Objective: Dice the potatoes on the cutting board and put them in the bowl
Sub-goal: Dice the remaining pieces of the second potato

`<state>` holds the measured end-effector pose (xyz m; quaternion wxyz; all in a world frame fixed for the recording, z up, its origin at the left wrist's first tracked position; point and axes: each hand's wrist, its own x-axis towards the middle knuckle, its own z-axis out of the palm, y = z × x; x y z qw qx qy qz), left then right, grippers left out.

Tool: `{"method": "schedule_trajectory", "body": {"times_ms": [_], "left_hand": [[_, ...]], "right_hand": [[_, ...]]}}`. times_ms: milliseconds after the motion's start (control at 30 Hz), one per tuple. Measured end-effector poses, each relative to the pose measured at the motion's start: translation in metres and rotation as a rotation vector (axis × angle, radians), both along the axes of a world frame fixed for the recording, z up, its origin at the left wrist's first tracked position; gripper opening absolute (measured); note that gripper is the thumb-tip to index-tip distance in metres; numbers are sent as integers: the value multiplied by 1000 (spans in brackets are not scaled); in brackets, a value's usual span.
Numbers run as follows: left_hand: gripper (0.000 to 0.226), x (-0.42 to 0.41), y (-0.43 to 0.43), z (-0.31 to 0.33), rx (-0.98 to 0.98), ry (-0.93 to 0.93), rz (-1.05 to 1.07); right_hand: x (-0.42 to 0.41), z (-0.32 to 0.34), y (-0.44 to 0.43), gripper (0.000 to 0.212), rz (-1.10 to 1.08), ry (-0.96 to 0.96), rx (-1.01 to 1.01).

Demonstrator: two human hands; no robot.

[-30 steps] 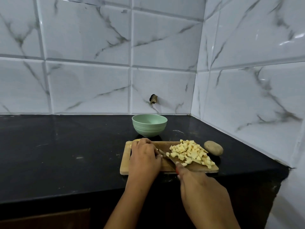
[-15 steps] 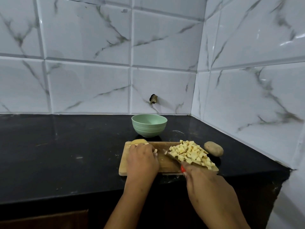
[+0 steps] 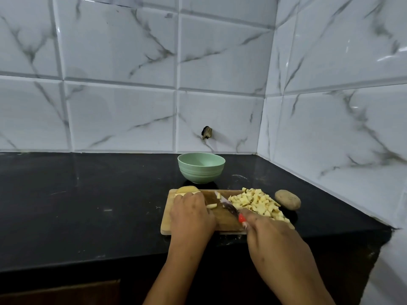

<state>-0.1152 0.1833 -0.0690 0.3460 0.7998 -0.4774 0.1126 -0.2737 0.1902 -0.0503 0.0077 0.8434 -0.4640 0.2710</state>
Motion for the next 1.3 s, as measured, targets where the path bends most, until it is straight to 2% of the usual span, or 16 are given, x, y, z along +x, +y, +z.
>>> {"method": "schedule_trajectory", "body": {"times_ms": [100,200,300,400,533,733,833,900,1100,1300], "left_hand": [[22,-1,1,1,17,6,-3],[24,-2,1,1,27,11,-1],[25,0,-1,-1,22,3,7],[25,1,-1,-4,3,31,11],[23,3,-4,-6,-40,42,3],[24,3,-5,-6,-74,71,-7],[23,3,-4,-5,-80,92,-22],[20,3,-3,-5,-94,88,-23],[18,3,-2,-6,-160,79,-6],[21,2,-1,-4,-145,94,-12]], "right_hand": [[8,-4,3,45,38,33,12],[18,-7,0,51,30,144,25],[28,-3,-5,47,39,200,1],[28,-1,-9,43,44,155,-51],[18,-5,-3,50,48,80,-49],[31,-7,2,54,69,197,8],[39,-4,-4,47,54,205,-26],[36,-2,-7,43,46,177,-45],[17,0,-4,52,21,63,-74],[20,-1,12,35,71,82,-72]]}}
